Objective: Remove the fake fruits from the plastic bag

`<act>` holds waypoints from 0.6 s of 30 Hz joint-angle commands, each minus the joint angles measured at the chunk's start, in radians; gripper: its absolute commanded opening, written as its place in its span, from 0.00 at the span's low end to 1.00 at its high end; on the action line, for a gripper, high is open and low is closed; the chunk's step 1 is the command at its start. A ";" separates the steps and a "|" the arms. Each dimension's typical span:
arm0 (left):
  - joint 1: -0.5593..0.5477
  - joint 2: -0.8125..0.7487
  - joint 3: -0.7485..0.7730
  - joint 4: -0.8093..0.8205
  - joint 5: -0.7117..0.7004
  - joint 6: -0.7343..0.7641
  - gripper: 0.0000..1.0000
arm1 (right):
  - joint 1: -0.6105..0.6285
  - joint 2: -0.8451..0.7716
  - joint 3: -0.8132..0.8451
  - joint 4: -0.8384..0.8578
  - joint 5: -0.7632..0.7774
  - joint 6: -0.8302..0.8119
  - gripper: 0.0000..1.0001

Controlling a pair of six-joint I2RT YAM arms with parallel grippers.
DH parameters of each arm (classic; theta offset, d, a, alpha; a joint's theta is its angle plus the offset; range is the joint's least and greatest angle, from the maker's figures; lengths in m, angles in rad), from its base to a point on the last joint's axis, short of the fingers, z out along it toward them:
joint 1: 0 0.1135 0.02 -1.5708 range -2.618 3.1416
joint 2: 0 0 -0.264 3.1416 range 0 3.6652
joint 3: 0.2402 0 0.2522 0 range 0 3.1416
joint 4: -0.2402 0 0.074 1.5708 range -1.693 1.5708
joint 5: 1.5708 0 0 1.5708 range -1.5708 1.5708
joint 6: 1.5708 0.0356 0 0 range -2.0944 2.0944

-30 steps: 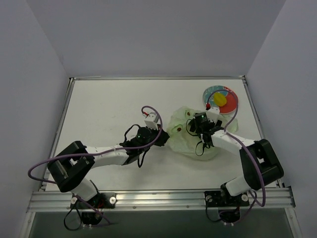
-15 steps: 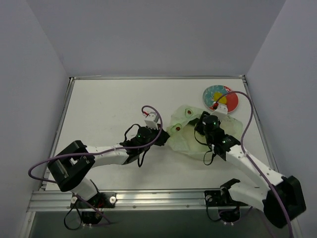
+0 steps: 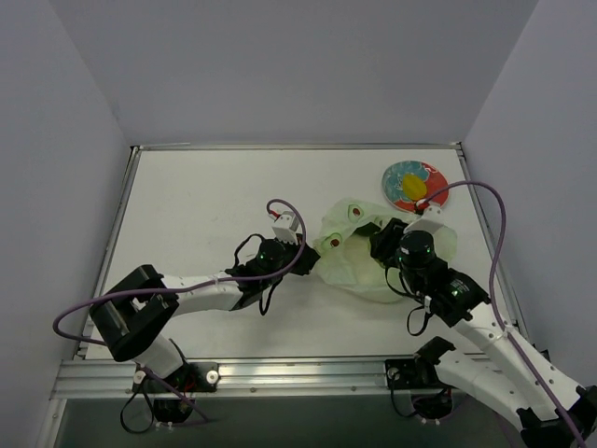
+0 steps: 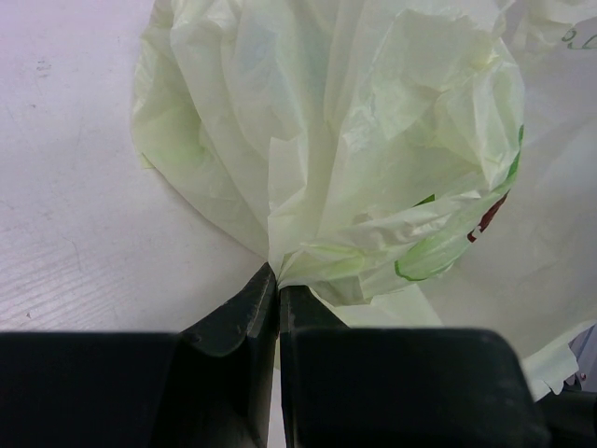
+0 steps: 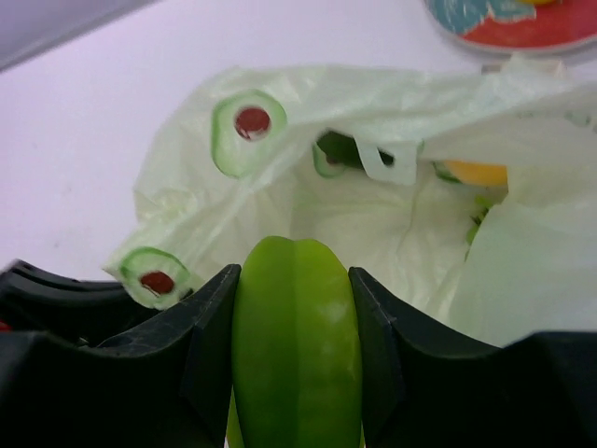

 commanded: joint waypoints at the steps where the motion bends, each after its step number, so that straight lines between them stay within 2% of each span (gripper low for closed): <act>1: 0.004 -0.002 0.032 0.033 0.000 0.004 0.02 | -0.003 0.038 0.175 0.001 0.060 -0.052 0.00; 2: 0.004 -0.002 0.032 0.033 0.000 0.004 0.02 | -0.011 0.102 0.257 0.002 0.077 -0.075 0.00; 5: 0.005 -0.028 0.026 0.022 -0.001 0.008 0.02 | -0.081 0.240 0.370 0.041 0.086 -0.169 0.00; 9: 0.007 -0.064 0.021 -0.012 -0.037 0.031 0.02 | -0.247 0.400 0.529 0.125 0.074 -0.241 0.00; 13: 0.015 -0.074 0.017 -0.030 -0.075 0.051 0.02 | -0.464 0.496 0.560 0.260 -0.081 -0.208 0.00; 16: 0.018 -0.063 0.020 -0.029 -0.072 0.053 0.03 | -0.576 0.585 0.575 0.344 -0.214 -0.140 0.00; 18: 0.018 -0.048 0.023 -0.027 -0.070 0.057 0.02 | -0.655 0.668 0.582 0.392 -0.245 -0.122 0.00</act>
